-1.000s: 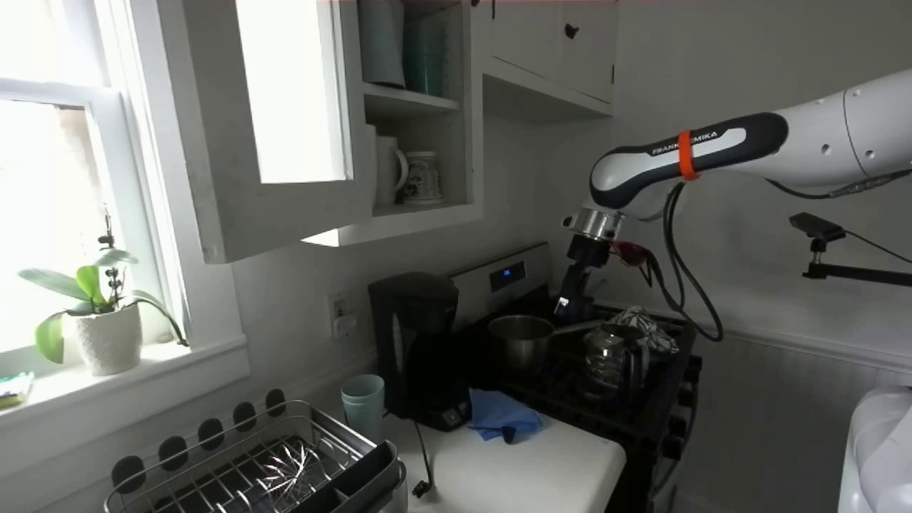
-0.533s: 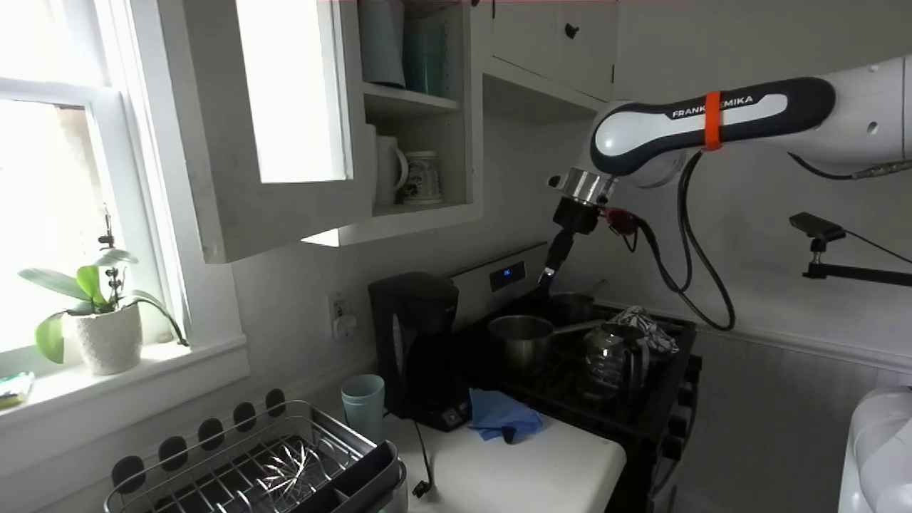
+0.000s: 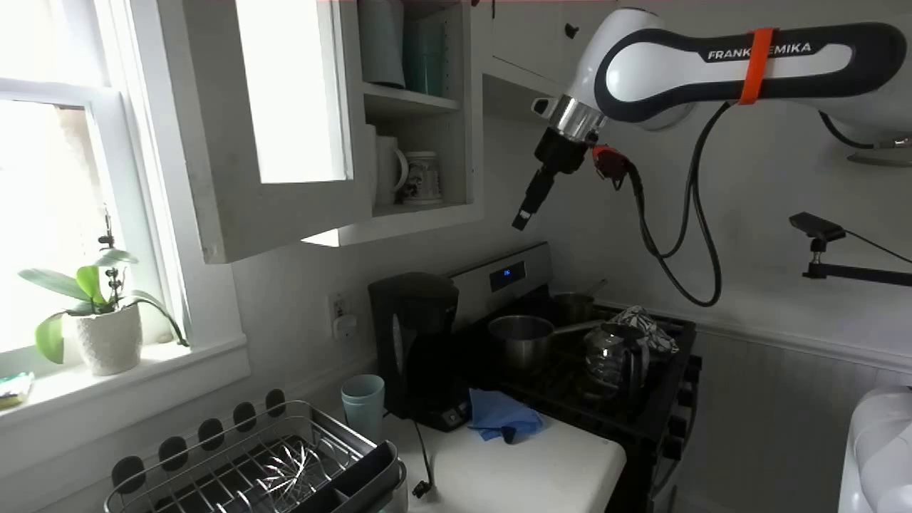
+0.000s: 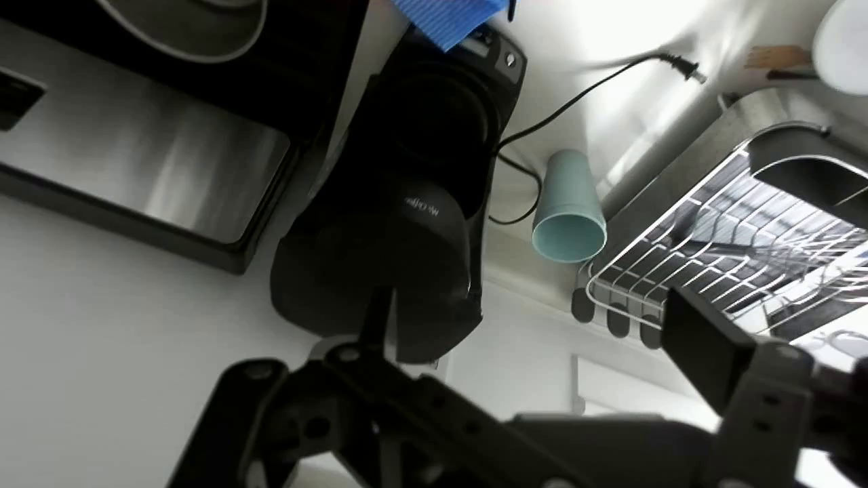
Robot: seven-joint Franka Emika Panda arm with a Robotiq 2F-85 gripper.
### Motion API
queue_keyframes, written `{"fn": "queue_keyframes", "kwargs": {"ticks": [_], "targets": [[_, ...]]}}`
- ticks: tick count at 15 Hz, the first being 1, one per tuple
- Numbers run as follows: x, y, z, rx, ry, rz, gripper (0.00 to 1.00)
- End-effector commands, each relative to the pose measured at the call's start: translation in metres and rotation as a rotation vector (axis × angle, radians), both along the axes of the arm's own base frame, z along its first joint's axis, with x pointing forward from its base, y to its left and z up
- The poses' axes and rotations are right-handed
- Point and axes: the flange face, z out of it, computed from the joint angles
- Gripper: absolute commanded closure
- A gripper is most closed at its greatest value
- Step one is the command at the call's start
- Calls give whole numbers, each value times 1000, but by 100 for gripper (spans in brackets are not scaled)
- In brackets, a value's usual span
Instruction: Move the greenish cup to the lower shelf and put it upright
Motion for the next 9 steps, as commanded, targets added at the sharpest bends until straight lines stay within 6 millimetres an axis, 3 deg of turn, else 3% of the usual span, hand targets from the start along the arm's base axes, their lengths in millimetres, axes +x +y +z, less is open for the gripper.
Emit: {"fn": "queue_keyframes", "kwargs": {"ticks": [1,3,4,9], "targets": [[5,27,43,-53,-99,-45,0],[6,38,61,-104,-158,-67,0],[-3,30,45,-67,-111,-37,0],[-1,30,45,-68,-110,-41,0]]}}
